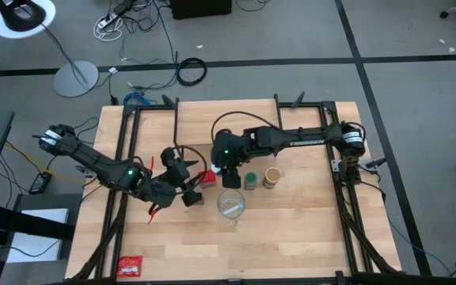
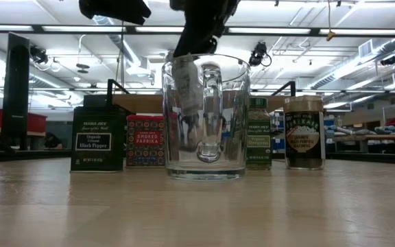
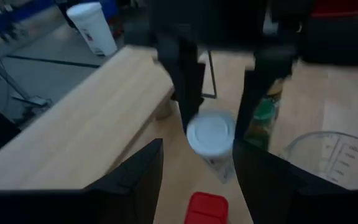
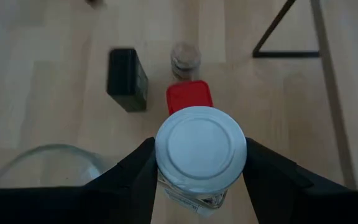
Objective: Shelf spices
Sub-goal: Remove the white seasoning bottle from the shelf
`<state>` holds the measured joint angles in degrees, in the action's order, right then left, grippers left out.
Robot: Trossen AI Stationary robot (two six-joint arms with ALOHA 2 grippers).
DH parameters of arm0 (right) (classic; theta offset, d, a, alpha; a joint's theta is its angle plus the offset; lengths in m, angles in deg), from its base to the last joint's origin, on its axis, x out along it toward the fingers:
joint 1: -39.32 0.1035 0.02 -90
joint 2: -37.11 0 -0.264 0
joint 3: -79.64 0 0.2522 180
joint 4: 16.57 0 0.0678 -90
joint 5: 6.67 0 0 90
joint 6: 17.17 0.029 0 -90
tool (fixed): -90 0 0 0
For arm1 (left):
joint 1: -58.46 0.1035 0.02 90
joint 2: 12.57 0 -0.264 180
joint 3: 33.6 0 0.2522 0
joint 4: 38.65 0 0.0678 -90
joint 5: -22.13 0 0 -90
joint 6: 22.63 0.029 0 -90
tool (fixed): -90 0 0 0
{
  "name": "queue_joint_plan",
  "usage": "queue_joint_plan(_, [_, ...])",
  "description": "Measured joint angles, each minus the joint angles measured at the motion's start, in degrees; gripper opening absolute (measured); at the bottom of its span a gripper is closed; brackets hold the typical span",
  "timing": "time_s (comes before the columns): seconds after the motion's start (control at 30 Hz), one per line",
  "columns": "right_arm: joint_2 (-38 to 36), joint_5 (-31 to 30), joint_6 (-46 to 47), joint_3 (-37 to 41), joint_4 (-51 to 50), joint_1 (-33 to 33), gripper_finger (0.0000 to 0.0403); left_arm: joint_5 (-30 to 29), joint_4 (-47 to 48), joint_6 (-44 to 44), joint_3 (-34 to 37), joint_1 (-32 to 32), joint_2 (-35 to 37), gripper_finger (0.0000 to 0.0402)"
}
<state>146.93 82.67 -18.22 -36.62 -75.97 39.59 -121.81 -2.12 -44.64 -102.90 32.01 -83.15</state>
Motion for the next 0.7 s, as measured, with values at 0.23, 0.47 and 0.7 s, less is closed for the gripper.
queue_joint_plan(0.23, [-0.3, -0.1, 0.9, 5.9, 7.1, -0.9, 0.0197, -0.4, 0.3, 0.5, -0.1, -0.3, 1.8, 0.0198])
queue_joint_plan(0.47, [-0.3, 0.4, 0.9, 13.8, 14.1, -2.3, 0.0197, -1.1, 2.4, -0.8, -0.1, -0.7, 2.9, 0.0198])
queue_joint_plan(0.7, [-0.6, 4.2, -1.7, 19.8, 21.0, -3.2, 0.0197, -1.6, 2.7, -0.8, -0.1, -0.7, 3.2, 0.0198])
